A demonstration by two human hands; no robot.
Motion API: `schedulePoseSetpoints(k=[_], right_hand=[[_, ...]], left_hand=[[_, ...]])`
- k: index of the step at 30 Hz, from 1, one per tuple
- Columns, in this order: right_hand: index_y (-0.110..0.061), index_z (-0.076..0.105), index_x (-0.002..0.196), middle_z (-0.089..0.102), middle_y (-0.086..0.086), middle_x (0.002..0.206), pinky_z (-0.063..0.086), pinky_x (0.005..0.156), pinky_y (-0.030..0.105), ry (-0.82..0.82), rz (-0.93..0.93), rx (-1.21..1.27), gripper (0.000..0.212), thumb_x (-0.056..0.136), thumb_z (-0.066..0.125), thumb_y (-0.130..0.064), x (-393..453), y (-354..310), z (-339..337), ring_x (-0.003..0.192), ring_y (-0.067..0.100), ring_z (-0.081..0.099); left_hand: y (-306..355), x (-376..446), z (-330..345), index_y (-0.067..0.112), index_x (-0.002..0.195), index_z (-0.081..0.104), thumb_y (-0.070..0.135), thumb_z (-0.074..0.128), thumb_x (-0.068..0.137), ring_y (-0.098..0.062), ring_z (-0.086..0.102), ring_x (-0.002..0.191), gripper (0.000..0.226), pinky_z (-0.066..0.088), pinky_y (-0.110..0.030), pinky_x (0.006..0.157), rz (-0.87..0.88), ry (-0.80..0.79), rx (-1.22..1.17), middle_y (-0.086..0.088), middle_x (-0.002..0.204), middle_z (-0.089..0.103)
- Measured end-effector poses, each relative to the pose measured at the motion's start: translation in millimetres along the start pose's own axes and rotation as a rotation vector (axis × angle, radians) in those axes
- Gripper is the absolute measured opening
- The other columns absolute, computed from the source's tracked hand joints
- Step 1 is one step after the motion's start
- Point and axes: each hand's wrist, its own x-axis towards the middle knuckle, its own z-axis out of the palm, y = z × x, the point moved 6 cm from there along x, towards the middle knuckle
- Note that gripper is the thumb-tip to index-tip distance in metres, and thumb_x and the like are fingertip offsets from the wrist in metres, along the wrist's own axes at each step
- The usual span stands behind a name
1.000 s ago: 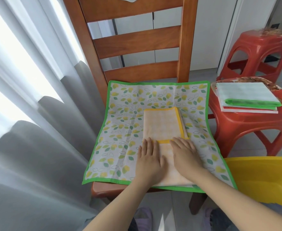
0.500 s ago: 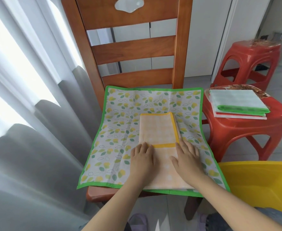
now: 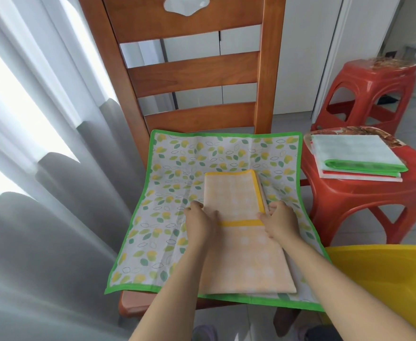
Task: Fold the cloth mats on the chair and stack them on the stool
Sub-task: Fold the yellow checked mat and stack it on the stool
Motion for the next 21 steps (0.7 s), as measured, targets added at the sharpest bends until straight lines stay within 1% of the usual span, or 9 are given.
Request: schedulePoseSetpoints(k=[2,4,5,8,12,15,18,20,21], right_hand=[[0.010,0.058,0.101,0.065,0.020,0.095,0.057,0.057,0.038,-0.002,0.045,0.008,0.031,0.085,0.065,-0.016,4,-1,1,0.067,0.032,0.065],[0.014,0.060,0.097,0.064,0.017,0.074,0.046,0.038,0.022,-0.011,0.062,0.009,0.029,0.088,0.060,-0.013,6,-1,1,0.049,0.023,0.060],[0.013,0.063,0.095,0.063,0.015,0.071,0.039,0.033,0.018,-0.014,0.074,0.017,0.026,0.089,0.059,-0.013,7,0,1,0.046,0.020,0.058],[0.002,0.069,0.092,0.065,0.014,0.071,0.034,0.036,0.019,-0.018,0.092,0.022,0.018,0.090,0.058,-0.013,9,-1,-1,0.048,0.022,0.058],[0.000,0.069,0.077,0.066,0.013,0.061,0.038,0.046,0.020,0.032,0.067,0.046,0.018,0.087,0.062,-0.014,9,-2,-4,0.052,0.024,0.061],[-0.007,0.061,0.077,0.062,0.005,0.062,0.037,0.037,0.018,0.025,0.092,0.246,0.011,0.087,0.063,-0.012,11,5,-3,0.048,0.013,0.059],[-0.005,0.059,0.092,0.066,0.009,0.078,0.042,0.037,0.020,-0.042,0.149,0.441,0.007,0.087,0.063,-0.008,14,10,-1,0.053,0.015,0.062],[-0.006,0.058,0.105,0.064,0.007,0.080,0.048,0.038,0.022,-0.101,0.163,0.546,0.020,0.086,0.063,-0.007,14,9,-1,0.056,0.017,0.062],[-0.008,0.058,0.111,0.063,0.005,0.081,0.049,0.038,0.021,-0.131,0.159,0.581,0.025,0.087,0.063,-0.007,13,7,-2,0.058,0.017,0.062]], left_hand=[[-4,8,1,0.004,0.119,0.048,0.024,0.064,0.086,-0.026,0.054,0.099,0.042,0.046,-0.033,0.083,-0.061,0.015,0.003,-0.012,0.120,0.050],[-9,15,2,0.004,0.111,0.052,0.024,0.067,0.084,-0.024,0.055,0.097,0.037,0.046,-0.033,0.079,-0.117,0.027,-0.008,-0.009,0.111,0.056],[-12,17,3,0.004,0.105,0.055,0.024,0.067,0.083,-0.023,0.055,0.092,0.032,0.046,-0.034,0.076,-0.138,0.031,-0.023,-0.008,0.106,0.059],[-18,20,5,0.004,0.086,0.059,0.024,0.067,0.079,-0.022,0.058,0.077,0.022,0.046,-0.033,0.064,-0.168,0.049,-0.084,-0.012,0.094,0.067],[-16,14,0,0.010,0.084,0.058,0.020,0.066,0.082,-0.016,0.055,0.071,0.013,0.037,-0.025,0.056,-0.152,0.093,-0.167,0.000,0.077,0.060],[-19,11,-1,0.010,0.083,0.056,0.017,0.065,0.082,-0.014,0.056,0.060,0.011,0.045,-0.027,0.056,-0.193,0.077,-0.291,0.001,0.067,0.061],[-25,12,2,0.008,0.096,0.058,0.019,0.070,0.078,-0.016,0.062,0.062,0.024,0.055,-0.036,0.068,-0.268,0.000,-0.509,-0.003,0.077,0.066],[-23,13,3,0.009,0.106,0.059,0.023,0.073,0.080,-0.017,0.067,0.071,0.033,0.057,-0.031,0.064,-0.273,-0.065,-0.619,-0.005,0.093,0.067],[-21,12,3,0.010,0.107,0.061,0.025,0.071,0.083,-0.017,0.067,0.075,0.030,0.057,-0.026,0.062,-0.267,-0.102,-0.672,-0.005,0.097,0.066]])
